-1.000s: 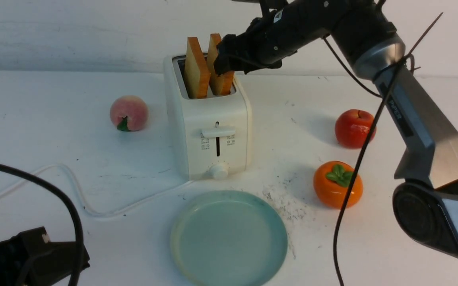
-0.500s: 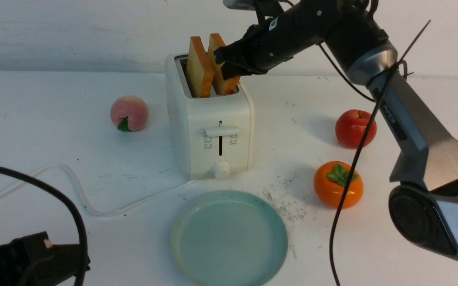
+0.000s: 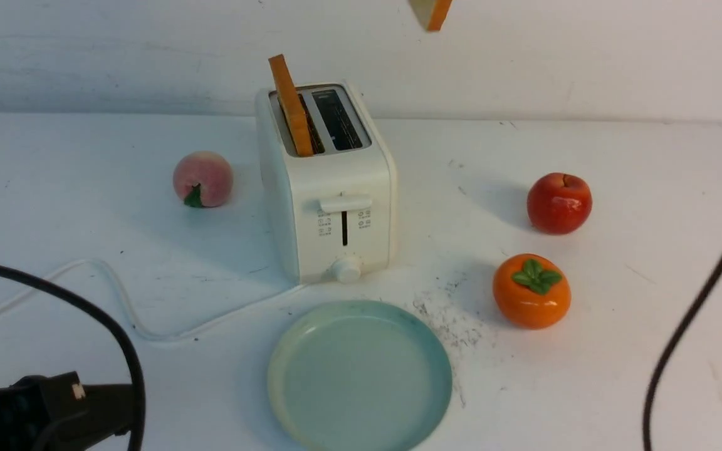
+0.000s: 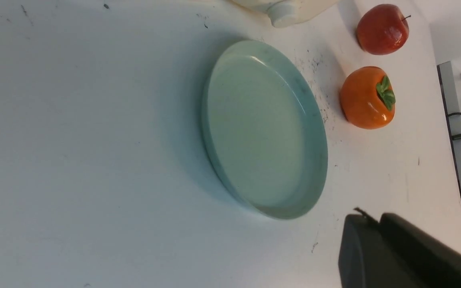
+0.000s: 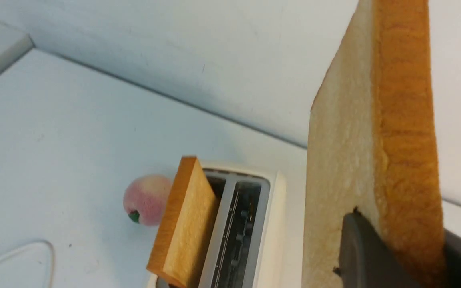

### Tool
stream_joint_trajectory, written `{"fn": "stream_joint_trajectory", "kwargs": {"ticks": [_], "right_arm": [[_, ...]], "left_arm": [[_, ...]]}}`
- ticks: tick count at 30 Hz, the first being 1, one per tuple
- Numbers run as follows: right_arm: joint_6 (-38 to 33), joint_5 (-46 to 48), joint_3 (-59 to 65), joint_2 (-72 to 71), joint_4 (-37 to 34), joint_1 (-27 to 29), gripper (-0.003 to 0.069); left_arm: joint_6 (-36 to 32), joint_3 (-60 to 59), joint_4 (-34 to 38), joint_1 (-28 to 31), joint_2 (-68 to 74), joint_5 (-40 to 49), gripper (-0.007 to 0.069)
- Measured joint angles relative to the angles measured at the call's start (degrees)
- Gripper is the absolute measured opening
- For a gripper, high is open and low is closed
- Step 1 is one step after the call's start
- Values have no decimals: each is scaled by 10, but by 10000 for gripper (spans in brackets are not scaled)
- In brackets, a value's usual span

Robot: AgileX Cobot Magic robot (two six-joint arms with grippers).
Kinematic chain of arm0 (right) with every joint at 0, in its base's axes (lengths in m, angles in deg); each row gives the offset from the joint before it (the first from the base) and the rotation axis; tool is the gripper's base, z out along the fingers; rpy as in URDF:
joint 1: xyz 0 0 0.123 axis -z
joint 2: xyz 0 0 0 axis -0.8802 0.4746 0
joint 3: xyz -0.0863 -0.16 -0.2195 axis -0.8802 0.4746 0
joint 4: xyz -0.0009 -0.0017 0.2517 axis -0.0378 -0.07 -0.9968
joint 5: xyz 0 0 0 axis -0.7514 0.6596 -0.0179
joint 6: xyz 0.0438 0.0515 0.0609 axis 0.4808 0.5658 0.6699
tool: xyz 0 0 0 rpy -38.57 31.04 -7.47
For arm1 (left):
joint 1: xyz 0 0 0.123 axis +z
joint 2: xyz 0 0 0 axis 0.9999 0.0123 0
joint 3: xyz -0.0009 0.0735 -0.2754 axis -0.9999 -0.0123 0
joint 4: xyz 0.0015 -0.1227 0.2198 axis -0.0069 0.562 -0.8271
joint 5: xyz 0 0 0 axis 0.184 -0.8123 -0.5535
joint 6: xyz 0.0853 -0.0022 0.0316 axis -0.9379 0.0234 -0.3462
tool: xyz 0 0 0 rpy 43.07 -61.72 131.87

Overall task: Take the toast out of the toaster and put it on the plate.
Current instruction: Use the right arm to put a slice of bread into the plate

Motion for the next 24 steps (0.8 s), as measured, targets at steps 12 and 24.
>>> {"fn": "stream_joint_trajectory", "kwargs": {"ticks": [12,24], "right_arm": [[21,0,243,-215,2,1,97],[-260,-154,987,-400,-402,1,97]], "left_arm": [[0,0,-1,0,0,-2,37],[0,0,-3,0,0,-9,37]]}}
